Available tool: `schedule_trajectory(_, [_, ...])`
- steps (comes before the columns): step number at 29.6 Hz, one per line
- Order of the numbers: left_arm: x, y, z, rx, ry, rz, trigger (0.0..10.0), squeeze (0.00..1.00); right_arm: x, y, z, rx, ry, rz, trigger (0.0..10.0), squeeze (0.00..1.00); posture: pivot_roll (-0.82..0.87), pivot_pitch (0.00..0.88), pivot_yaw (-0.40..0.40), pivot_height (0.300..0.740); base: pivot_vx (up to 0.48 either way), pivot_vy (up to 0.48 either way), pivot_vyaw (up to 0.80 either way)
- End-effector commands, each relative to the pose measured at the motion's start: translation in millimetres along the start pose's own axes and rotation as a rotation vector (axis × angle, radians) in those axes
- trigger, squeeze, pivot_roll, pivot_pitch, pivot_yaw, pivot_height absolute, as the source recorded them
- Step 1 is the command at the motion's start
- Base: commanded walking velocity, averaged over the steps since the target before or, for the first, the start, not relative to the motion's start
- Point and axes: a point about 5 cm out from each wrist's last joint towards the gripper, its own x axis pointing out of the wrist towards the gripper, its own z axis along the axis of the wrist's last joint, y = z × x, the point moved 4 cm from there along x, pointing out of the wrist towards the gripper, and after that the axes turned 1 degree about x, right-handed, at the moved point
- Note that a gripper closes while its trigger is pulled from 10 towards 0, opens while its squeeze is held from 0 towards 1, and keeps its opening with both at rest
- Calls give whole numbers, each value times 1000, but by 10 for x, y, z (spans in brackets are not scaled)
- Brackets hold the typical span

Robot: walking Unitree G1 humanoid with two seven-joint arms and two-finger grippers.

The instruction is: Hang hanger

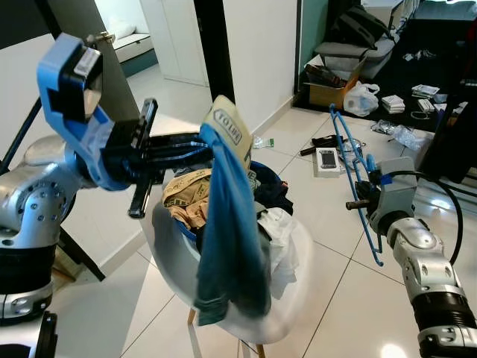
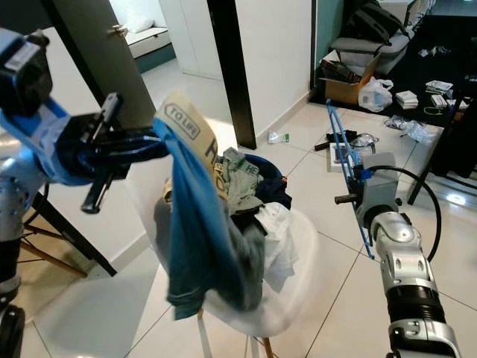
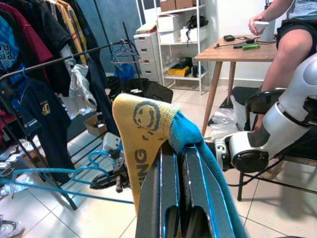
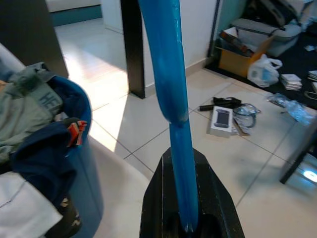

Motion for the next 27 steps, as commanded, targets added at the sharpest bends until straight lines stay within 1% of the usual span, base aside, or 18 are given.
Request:
schedule_trajectory(1, [-10, -49, -56, -18, 44, -8, 0, 0, 34, 67, 45, 12, -24, 25, 10000, 0, -83, 0, 95, 740, 0, 0, 0])
schedule_trajectory(2, [-14, -17, -244, -17, 115, 35, 78, 0, 45, 81, 49, 10, -26, 33, 10000, 0, -82, 0, 94, 740, 0, 0, 0])
schedule_trajectory(3, [-14, -17, -244, -17, 115, 35, 78, 0, 45, 81, 49, 10, -26, 33, 10000, 0, -82, 0, 94, 740, 0, 0, 0])
schedule_trajectory(4, [-22, 32, -416, 4, 187, 78, 510, 0, 56, 96, 53, 9, -28, 40, 10000, 0, -82, 0, 95, 740, 0, 0, 0])
schedule_trajectory(5, [-22, 32, -416, 4, 187, 78, 510, 0, 56, 96, 53, 9, -28, 40, 10000, 0, -82, 0, 95, 740, 0, 0, 0])
schedule_trajectory(8, [-44, 140, -651, 74, 301, 146, 1686, 0, 60, 162, 62, 30, -37, 75, 10000, 0, -85, 0, 101, 740, 0, 0, 0])
schedule_trajectory(9, [-44, 140, -651, 74, 301, 146, 1686, 0, 60, 162, 62, 30, -37, 75, 10000, 0, -85, 0, 101, 740, 0, 0, 0])
schedule_trajectory(10, [-42, 171, -694, 95, 324, 167, 3647, 0, 44, 242, 80, 61, -52, 140, 10000, 0, -85, 0, 101, 740, 0, 0, 0])
schedule_trajectory(14, [-42, 171, -694, 95, 324, 167, 3647, 0, 44, 242, 80, 61, -52, 140, 10000, 0, -85, 0, 101, 740, 0, 0, 0])
schedule_trajectory(15, [-31, 197, -724, 127, 344, 183, 9569, 0, -8, 357, 108, 77, -71, 249, 10000, 0, -84, 0, 104, 740, 0, 0, 0])
schedule_trajectory(17, [-31, 197, -724, 127, 344, 183, 9569, 0, -8, 357, 108, 77, -71, 249, 10000, 0, -84, 0, 104, 740, 0, 0, 0])
schedule_trajectory(18, [-4, 207, -783, 177, 385, 190, 10000, 0, -121, 442, 135, 100, -79, 394, 10000, 0, -82, 0, 102, 740, 0, 0, 0])
schedule_trajectory(19, [-4, 207, -783, 177, 385, 190, 10000, 0, -121, 442, 135, 100, -79, 394, 10000, 0, -82, 0, 102, 740, 0, 0, 0])
schedule_trajectory(20, [30, 187, -832, 199, 404, 188, 10000, 0, -267, 510, 176, 120, -85, 543, 10000, 0, -81, 0, 101, 740, 0, 0, 0])
schedule_trajectory(21, [30, 187, -832, 199, 404, 188, 10000, 0, -267, 510, 176, 120, -85, 543, 10000, 0, -81, 0, 101, 740, 0, 0, 0])
schedule_trajectory(24, [103, 123, -903, 262, 439, 143, 10000, 0, -711, 567, 237, 130, -30, 878, 10000, 0, -74, 0, 95, 740, 0, 0, 0])
schedule_trajectory(26, [101, 155, -946, 365, 506, 114, 10000, 0, -888, 519, 227, 116, 32, 993, 10000, 0, -72, 0, 89, 740, 0, 0, 0])
schedule_trajectory(27, [101, 155, -946, 365, 506, 114, 10000, 0, -888, 519, 227, 116, 32, 993, 10000, 0, -72, 0, 89, 740, 0, 0, 0])
